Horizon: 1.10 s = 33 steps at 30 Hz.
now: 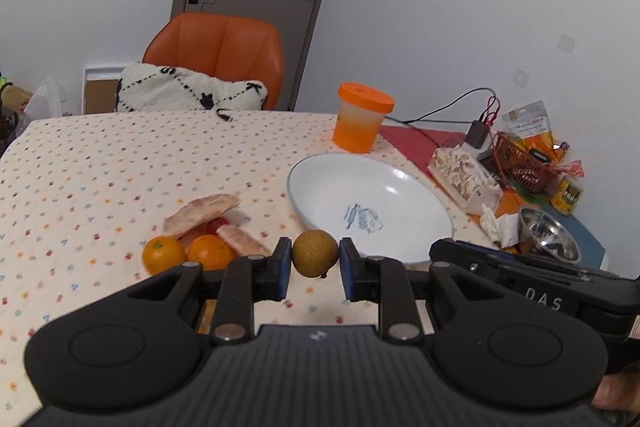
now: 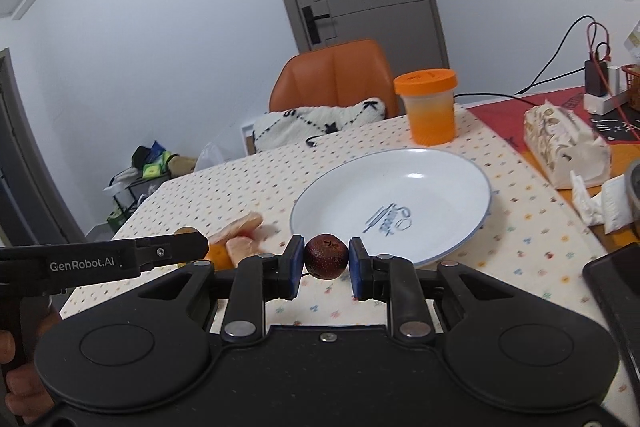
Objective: Organize fruits
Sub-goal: 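Carry both held fruits up and over to the white plate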
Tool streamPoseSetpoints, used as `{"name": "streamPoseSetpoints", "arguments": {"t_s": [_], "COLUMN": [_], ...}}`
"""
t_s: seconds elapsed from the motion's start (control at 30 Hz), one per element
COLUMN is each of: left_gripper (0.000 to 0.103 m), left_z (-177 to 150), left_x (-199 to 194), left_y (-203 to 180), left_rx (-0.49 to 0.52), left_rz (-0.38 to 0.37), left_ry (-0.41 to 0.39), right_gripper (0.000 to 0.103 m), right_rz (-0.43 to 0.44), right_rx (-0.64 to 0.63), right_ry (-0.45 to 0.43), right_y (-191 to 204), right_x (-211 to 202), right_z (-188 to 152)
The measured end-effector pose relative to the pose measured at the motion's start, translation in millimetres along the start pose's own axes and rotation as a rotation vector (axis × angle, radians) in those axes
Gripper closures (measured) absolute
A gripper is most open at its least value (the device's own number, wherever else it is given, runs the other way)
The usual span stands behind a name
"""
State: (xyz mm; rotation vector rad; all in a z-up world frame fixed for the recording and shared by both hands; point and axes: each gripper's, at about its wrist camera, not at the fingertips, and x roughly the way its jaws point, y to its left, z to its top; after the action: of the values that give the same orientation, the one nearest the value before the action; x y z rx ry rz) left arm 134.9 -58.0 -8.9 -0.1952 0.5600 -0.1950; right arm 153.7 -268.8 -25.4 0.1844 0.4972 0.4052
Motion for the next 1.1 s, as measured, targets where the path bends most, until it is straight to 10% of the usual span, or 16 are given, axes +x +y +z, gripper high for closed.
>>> {"name": "streamPoseSetpoints", "arguments": {"t_s": [1.1], "left_gripper": [0.079], "left_z": [18], "left_x": [97], "left_y": [-48], "left_rx": [0.023], "left_rz": [0.028], "left_ry": [0.083], "right_gripper": [0.080], "right_rz": [-0.070], "right_rx": [0.094], "right_ry": [-0.049], "right_y": [-58], "right_x": [36], "right_z": [12]}}
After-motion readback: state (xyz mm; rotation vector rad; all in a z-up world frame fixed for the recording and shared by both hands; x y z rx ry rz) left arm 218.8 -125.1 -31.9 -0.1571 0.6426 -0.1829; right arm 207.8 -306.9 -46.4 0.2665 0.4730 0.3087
